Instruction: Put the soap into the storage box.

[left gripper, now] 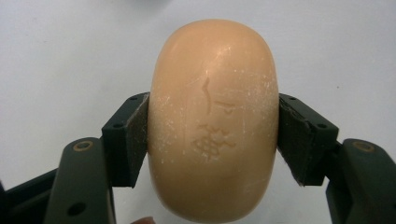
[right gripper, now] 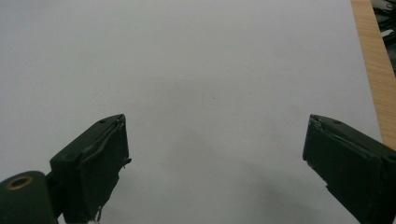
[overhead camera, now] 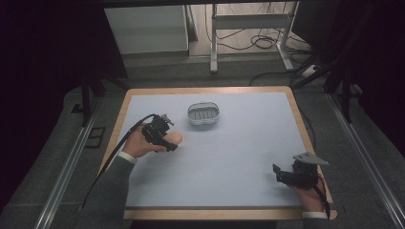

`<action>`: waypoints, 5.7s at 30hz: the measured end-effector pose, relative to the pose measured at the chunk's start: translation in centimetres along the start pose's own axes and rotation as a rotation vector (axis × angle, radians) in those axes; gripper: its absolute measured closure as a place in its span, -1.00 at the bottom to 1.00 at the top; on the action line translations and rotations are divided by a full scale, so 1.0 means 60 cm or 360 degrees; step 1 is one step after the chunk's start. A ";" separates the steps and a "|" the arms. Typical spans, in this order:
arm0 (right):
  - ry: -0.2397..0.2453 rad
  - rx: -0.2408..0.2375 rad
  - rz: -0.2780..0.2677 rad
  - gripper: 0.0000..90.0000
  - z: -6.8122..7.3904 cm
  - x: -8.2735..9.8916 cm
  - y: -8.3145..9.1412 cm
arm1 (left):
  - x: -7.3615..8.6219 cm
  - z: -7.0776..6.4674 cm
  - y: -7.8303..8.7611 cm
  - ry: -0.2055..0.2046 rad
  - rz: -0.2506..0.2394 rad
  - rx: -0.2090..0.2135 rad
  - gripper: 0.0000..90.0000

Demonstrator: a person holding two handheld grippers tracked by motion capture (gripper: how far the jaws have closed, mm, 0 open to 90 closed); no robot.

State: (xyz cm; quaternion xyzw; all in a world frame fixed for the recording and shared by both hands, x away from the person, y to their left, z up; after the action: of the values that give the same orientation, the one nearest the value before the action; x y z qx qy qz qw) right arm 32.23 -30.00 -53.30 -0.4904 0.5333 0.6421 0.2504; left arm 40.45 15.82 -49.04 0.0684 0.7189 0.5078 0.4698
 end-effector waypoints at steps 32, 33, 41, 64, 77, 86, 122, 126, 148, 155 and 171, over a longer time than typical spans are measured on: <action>-0.0001 0.0010 0.0005 -0.85 -0.001 0.001 -0.001 | -0.044 0.022 -0.004 -0.0016 0.0006 -0.0015 -0.28; 0.0000 0.0008 0.0003 -0.85 -0.001 0.001 -0.001 | -0.046 0.022 -0.004 -0.0013 0.0004 -0.0013 -0.28; -0.0004 0.0012 0.0006 -0.85 -0.004 0.001 0.000 | -0.061 0.028 -0.009 -0.0019 -0.0006 -0.0017 -0.28; -0.0015 0.0018 0.0009 -0.85 -0.007 0.003 -0.001 | -0.111 0.044 -0.031 -0.0057 0.0034 -0.0028 -0.28; -0.0017 0.0018 0.0006 -0.85 -0.008 0.003 -0.001 | -0.140 0.046 -0.043 -0.0081 0.0023 -0.0038 -0.28; -0.0010 0.0017 0.0014 -0.85 -0.007 0.004 -0.004 | -0.156 0.045 -0.054 -0.0100 0.0018 -0.0030 -0.28; -0.0029 0.0048 0.0001 -0.85 -0.017 0.004 0.001 | -0.234 0.047 -0.131 -0.0146 0.0077 0.0001 -0.28; -0.0030 0.0050 0.0001 -0.85 -0.018 0.005 0.001 | -0.238 0.047 -0.141 -0.0144 0.0097 0.0002 -0.28; -0.0034 0.0049 0.0011 -0.85 -0.019 0.007 0.001 | -0.245 0.036 -0.114 -0.0209 -0.0058 -0.0053 -0.41; -0.0032 0.0050 0.0014 -0.85 -0.018 0.007 0.002 | -0.225 0.016 -0.086 -0.0210 -0.0120 -0.0030 -0.45; -0.0020 0.0041 0.0012 -0.85 -0.012 0.005 0.000 | -0.113 -0.013 -0.035 -0.0164 -0.0223 0.0009 -0.46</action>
State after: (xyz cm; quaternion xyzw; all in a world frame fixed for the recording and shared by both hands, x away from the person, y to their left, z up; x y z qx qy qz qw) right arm 32.37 -30.72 -53.54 -0.4811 0.5419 0.6391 0.2575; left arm 44.38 10.40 -46.59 0.0454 0.6982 0.4673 0.5404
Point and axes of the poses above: each handheld gripper's, and its own axes: y roughly backward along the jaws, x roughly out of its underside, z roughly to its left, the point moved 3 cm from there along -y, roughly forward along the jaws, and after that the axes turned 11 degrees about -z, right-handed, at the moved point
